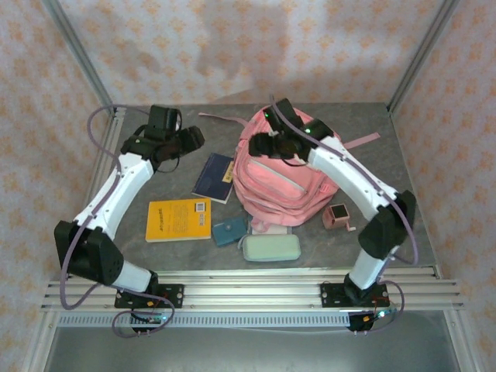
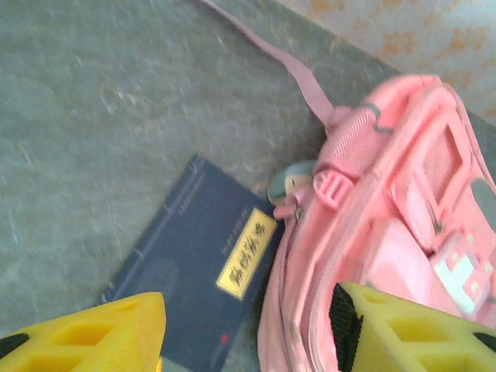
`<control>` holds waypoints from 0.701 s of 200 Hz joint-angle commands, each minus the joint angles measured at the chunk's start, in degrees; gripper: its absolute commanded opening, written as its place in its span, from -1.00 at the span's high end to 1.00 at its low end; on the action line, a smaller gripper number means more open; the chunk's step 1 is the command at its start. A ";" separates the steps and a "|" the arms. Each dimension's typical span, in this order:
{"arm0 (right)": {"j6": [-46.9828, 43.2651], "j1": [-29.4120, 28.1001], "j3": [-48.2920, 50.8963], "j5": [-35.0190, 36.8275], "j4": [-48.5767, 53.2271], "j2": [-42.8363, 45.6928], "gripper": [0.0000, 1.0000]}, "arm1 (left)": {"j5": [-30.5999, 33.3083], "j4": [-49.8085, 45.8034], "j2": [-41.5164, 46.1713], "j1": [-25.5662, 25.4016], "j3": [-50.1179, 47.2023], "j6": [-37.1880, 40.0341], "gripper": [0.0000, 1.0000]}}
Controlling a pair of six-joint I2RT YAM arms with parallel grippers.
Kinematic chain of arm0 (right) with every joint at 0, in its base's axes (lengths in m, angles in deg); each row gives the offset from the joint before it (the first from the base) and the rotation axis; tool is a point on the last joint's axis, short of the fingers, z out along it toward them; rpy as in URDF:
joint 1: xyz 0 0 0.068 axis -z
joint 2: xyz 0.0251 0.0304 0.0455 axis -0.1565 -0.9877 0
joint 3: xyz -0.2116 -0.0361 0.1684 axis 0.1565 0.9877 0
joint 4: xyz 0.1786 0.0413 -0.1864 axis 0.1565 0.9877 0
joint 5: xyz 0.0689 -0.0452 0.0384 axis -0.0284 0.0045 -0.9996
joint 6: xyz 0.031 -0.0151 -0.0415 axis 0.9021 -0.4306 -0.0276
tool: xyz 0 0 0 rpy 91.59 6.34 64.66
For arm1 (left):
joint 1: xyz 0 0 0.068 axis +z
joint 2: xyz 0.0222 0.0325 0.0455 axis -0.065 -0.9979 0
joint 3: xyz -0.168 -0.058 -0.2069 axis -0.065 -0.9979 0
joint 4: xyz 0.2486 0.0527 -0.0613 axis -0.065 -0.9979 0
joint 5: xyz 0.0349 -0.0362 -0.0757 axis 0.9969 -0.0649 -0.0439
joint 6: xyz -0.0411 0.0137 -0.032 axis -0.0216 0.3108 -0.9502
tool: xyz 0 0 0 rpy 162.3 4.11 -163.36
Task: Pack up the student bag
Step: Place the student bag at the center of the table, then open the student bag at the center of the table.
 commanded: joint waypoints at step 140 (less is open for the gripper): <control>-44.26 5.10 19.56 -0.15 -11.76 -4.61 -1.00 | 2.43 -17.89 20.42 -9.86 -10.80 -5.56 -0.11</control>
